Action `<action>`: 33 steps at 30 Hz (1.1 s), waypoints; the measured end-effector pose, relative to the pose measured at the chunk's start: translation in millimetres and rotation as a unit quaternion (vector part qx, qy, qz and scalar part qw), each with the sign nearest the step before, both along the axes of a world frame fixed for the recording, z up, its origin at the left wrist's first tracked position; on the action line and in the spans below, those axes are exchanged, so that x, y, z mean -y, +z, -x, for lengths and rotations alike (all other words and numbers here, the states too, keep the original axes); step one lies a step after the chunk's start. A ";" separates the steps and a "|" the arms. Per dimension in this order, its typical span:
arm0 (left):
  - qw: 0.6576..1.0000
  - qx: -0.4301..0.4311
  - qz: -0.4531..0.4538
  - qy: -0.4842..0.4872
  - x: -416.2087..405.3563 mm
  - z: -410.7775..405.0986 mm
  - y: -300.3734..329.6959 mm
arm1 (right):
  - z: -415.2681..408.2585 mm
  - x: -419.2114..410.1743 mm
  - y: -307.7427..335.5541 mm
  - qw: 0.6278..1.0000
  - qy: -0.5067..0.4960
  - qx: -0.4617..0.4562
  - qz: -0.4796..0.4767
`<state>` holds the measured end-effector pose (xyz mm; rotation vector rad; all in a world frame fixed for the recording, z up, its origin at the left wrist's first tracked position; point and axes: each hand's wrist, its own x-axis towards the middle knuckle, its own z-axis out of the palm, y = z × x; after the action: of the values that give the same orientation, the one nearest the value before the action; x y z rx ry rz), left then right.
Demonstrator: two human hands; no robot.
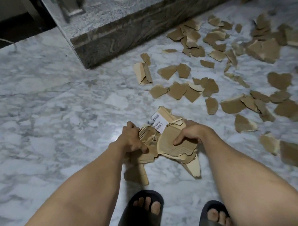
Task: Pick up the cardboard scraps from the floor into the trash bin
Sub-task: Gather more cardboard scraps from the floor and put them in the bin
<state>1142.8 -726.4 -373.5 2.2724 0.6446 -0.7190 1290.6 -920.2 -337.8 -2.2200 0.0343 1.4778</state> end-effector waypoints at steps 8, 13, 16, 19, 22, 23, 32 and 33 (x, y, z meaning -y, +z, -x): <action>0.999 -0.012 0.022 -0.045 -0.1 -21.1 1.6 | 16.0 8.8 -21.6 0.996 -0.074 0.036 -0.047; 0.997 -0.054 0.026 -0.051 4.6 -35.9 20.7 | 19.7 12.4 -16.2 0.993 -0.103 0.027 -0.051; 0.995 -0.070 0.019 -0.068 8.2 -44.9 23.2 | 26.3 22.4 -22.0 0.989 -0.126 0.028 -0.067; 0.994 -0.077 0.023 -0.073 9.5 -44.0 13.7 | 38.0 31.7 -24.2 0.981 -0.168 0.014 -0.092; 0.996 -0.049 0.049 -0.049 2.3 -35.3 1.4 | 45.1 38.9 -21.2 0.973 -0.202 -0.001 -0.108; 0.996 -0.037 0.069 -0.033 -1.9 -27.9 2.0 | 49.3 38.4 -17.1 0.973 -0.206 -0.001 -0.106; 0.924 0.042 0.221 0.309 -29.3 71.2 46.8 | 103.7 35.4 27.0 0.911 -0.368 0.056 -0.176; 0.914 0.052 0.224 0.335 -33.8 83.4 47.6 | 107.9 33.2 29.7 0.912 -0.365 0.053 -0.180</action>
<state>1059.4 -692.5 -325.9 1.5096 1.0131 -0.3483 1182.7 -953.3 -308.1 -1.6985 0.4647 0.8610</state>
